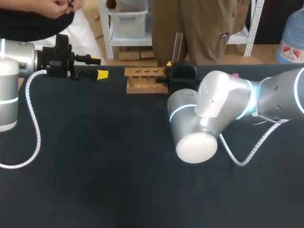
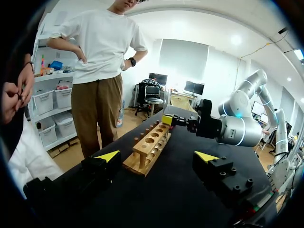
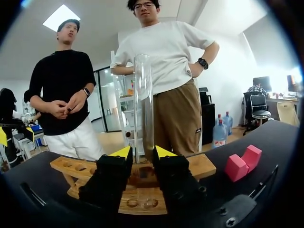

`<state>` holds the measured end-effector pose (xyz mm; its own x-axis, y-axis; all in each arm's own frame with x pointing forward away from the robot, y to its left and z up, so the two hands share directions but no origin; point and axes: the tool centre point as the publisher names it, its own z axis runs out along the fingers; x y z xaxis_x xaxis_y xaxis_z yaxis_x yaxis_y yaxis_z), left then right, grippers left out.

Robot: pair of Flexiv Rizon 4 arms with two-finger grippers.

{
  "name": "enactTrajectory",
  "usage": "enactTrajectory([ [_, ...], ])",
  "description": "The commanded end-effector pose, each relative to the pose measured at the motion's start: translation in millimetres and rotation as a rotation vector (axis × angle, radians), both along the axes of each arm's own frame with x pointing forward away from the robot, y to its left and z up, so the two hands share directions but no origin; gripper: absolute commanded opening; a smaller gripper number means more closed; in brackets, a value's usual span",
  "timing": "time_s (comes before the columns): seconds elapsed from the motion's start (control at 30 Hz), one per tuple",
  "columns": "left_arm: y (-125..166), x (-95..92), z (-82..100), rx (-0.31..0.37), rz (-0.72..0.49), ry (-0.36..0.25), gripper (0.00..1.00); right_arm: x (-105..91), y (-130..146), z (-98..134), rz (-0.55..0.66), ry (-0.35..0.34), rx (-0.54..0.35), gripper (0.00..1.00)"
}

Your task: Grasp the test tube, adjust it, and insert it.

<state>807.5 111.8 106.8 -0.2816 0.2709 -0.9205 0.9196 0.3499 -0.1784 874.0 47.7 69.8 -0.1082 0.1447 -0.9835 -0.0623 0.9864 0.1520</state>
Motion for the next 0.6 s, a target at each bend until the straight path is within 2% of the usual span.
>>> enactTrajectory([
  [0.03,0,-1.4,-1.0,-0.003,0.003,-0.005,1.00,-0.1,-3,2,0.085,-0.012,0.011,1.00],
  [0.33,0,-1.4,-1.0,-0.003,0.003,-0.005,1.00,-17.7,-1,21,0.083,0.009,0.018,1.00],
  [0.53,0,-1.4,-1.0,-0.003,0.003,-0.005,1.00,-37.3,2,39,0.104,0.046,0.027,1.00],
  [0.6,0,-1.4,-1.0,-0.003,0.003,-0.005,1.00,-43.7,3,45,0.121,0.075,0.054,1.00],
])
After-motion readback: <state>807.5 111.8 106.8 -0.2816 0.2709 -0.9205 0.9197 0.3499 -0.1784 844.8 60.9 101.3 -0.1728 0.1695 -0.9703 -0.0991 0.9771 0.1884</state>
